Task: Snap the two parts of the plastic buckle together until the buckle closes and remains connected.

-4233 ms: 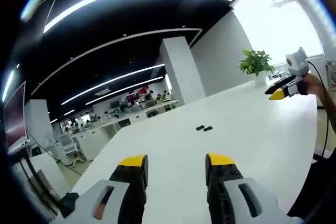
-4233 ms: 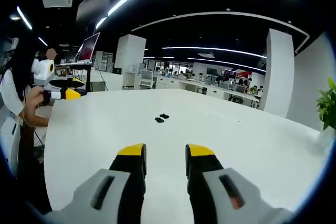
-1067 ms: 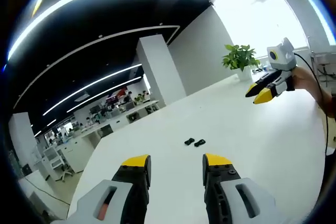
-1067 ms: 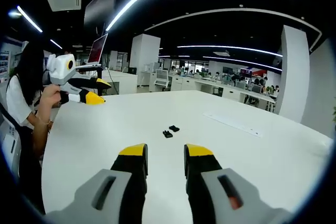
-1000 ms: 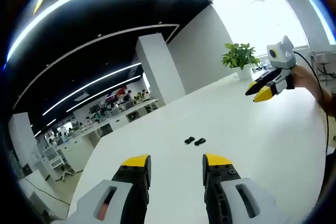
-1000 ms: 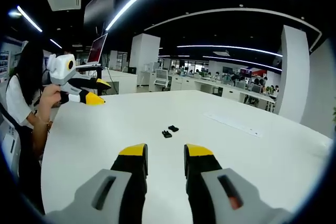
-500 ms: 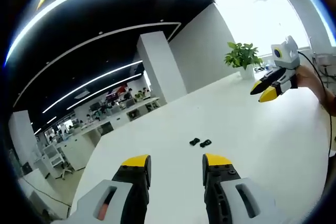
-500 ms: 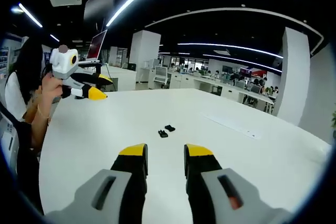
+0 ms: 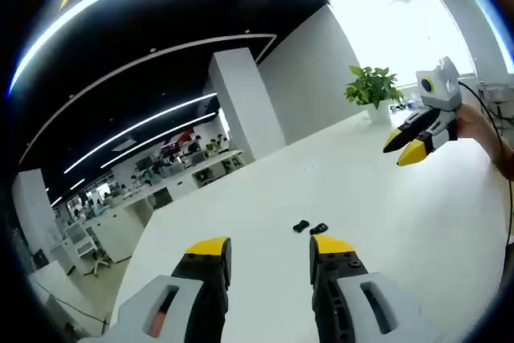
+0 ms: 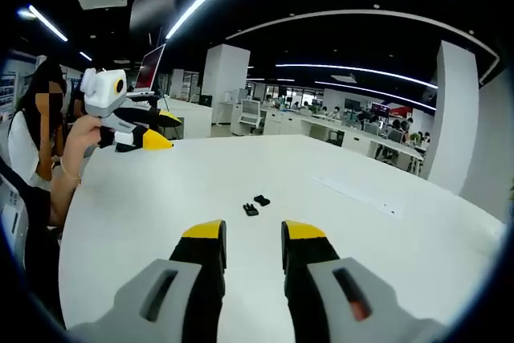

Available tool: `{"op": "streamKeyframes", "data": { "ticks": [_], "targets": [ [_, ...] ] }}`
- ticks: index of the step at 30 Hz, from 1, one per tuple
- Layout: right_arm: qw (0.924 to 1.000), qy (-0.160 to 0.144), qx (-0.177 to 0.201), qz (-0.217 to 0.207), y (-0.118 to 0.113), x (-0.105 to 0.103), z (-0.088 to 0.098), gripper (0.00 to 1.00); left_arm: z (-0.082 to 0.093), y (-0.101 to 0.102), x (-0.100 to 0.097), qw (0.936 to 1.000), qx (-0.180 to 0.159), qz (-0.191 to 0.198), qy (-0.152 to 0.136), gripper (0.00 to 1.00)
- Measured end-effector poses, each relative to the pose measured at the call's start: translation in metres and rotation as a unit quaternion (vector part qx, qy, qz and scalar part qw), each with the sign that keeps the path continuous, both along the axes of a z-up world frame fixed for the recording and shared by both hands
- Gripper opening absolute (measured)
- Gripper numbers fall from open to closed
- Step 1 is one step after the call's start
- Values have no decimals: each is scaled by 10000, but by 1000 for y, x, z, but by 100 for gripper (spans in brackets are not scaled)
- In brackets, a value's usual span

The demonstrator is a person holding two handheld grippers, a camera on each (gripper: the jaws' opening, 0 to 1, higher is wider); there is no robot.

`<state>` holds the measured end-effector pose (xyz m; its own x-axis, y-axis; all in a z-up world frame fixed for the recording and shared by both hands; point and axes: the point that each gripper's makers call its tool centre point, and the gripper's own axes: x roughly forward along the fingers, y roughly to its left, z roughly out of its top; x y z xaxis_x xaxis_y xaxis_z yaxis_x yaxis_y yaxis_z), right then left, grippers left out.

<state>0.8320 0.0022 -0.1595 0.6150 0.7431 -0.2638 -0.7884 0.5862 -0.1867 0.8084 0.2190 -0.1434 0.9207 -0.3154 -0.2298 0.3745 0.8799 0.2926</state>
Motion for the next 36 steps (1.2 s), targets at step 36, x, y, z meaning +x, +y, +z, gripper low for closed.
{"op": "streamKeyframes", "data": {
  "ticks": [36],
  "targets": [
    [9997, 144, -155, 121, 18, 19, -1, 27, 4, -6, 26, 9984, 422, -126, 368, 39]
  ]
}}
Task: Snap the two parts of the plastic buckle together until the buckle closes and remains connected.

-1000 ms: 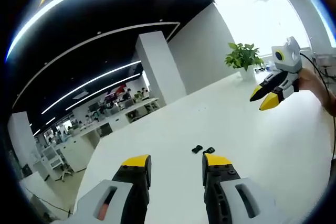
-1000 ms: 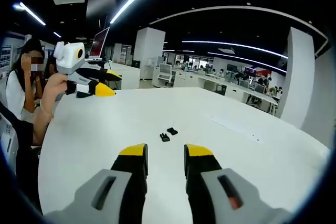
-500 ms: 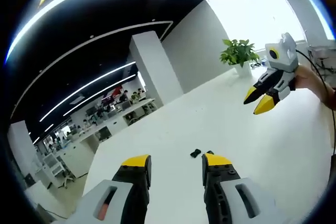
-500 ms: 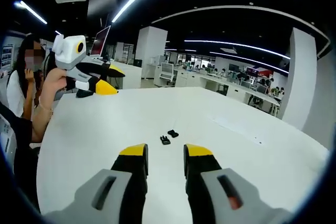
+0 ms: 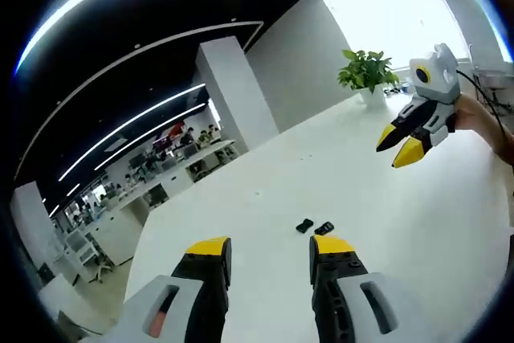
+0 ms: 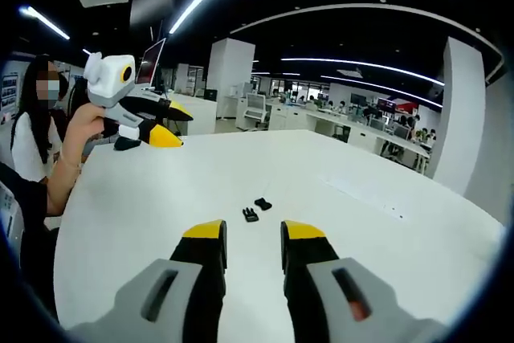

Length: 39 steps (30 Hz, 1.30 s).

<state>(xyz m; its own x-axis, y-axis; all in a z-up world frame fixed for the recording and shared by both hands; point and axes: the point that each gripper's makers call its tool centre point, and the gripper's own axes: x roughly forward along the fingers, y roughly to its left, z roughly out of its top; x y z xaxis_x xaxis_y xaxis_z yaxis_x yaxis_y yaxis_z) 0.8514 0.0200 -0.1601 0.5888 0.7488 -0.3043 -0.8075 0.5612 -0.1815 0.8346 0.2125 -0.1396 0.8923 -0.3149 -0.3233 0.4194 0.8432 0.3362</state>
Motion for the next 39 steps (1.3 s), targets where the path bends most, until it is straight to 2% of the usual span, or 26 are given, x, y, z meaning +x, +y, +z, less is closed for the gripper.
{"op": "streamKeyframes", "data": {
  "ticks": [12, 20, 27, 39],
  "targets": [
    [9998, 39, -168, 71, 10, 7, -1, 27, -6, 0, 11, 9998, -45, -73, 186, 39],
    [9997, 132, -138, 140, 18, 12, -2, 27, -10, 2, 20, 9995, -46, -51, 311, 39],
    [9996, 220, -172, 94, 20, 24, -4, 26, -7, -3, 25, 9995, -110, -125, 281, 38],
    [9994, 184, -212, 187, 28, 34, -9, 26, -8, -17, 34, 9991, -72, -327, 257, 38]
  ]
}}
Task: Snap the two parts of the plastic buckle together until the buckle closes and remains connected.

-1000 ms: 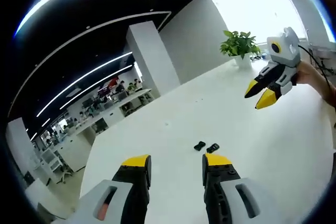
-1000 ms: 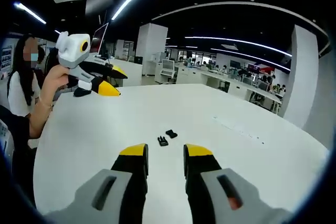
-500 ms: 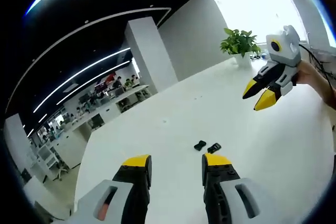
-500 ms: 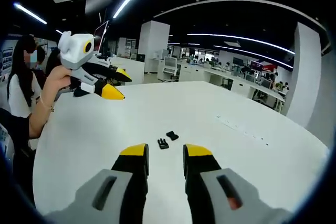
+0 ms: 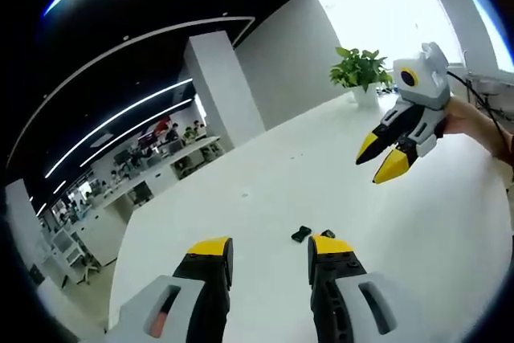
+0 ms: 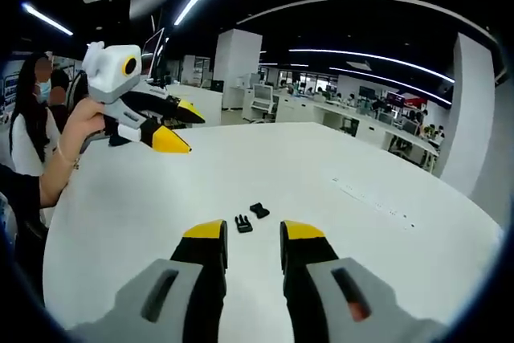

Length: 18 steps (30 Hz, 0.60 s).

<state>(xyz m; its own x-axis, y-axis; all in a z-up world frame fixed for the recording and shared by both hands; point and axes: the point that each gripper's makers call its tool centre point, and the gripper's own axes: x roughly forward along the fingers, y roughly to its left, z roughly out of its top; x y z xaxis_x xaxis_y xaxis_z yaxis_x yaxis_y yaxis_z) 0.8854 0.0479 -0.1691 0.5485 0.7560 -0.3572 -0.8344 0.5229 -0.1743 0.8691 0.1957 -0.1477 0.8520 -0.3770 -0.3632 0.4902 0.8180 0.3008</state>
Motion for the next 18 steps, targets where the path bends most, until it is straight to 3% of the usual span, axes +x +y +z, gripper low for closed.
{"op": "streamKeyframes", "data": {
  "ticks": [9, 18],
  "targets": [
    [10000, 14, -67, -7, 4, 11, -4, 26, 1, -8, 11, 9998, -191, -78, -20, 37],
    [9999, 16, 54, 123, 14, 19, -4, 26, -14, -5, 18, 9998, -209, -27, 47, 37]
  ]
}}
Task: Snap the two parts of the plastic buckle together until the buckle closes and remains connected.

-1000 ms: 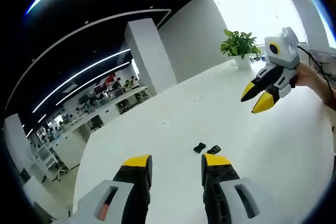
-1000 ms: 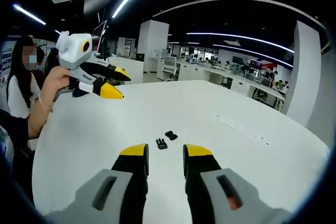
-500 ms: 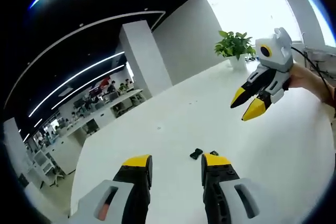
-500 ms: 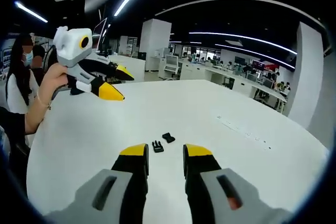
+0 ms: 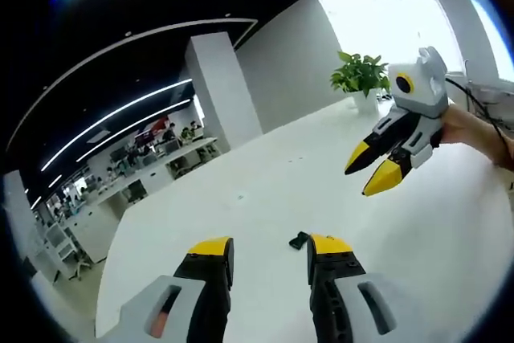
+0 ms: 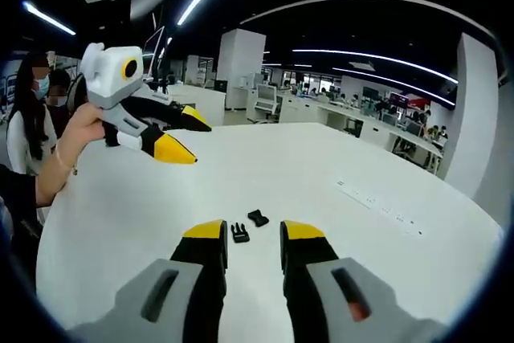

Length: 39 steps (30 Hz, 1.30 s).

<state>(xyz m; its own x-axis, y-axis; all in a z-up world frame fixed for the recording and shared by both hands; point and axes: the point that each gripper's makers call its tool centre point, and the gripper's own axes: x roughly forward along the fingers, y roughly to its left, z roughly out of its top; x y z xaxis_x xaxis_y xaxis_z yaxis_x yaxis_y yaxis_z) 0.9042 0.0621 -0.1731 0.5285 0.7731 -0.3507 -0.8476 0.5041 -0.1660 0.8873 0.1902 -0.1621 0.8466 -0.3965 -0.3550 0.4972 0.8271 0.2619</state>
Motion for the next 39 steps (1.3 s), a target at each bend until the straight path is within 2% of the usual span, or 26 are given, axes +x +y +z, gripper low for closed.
{"op": "streamKeyframes", "data": {
  "ticks": [16, 26, 30, 39],
  "targets": [
    [9998, 24, 195, -84, -6, 11, -17, 26, -11, 10, 3, 9998, -64, 190, -59, 35],
    [9999, 43, 95, -84, -3, 19, -35, 26, -20, 10, 2, 9998, 34, 191, -31, 35],
    [9999, 67, 85, -57, -2, 18, -42, 26, -31, 7, 1, 9997, 123, 171, 140, 35],
    [9999, 118, 34, 63, 4, 14, -53, 26, -31, 3, -2, 9998, 81, 103, 140, 35]
  ]
}}
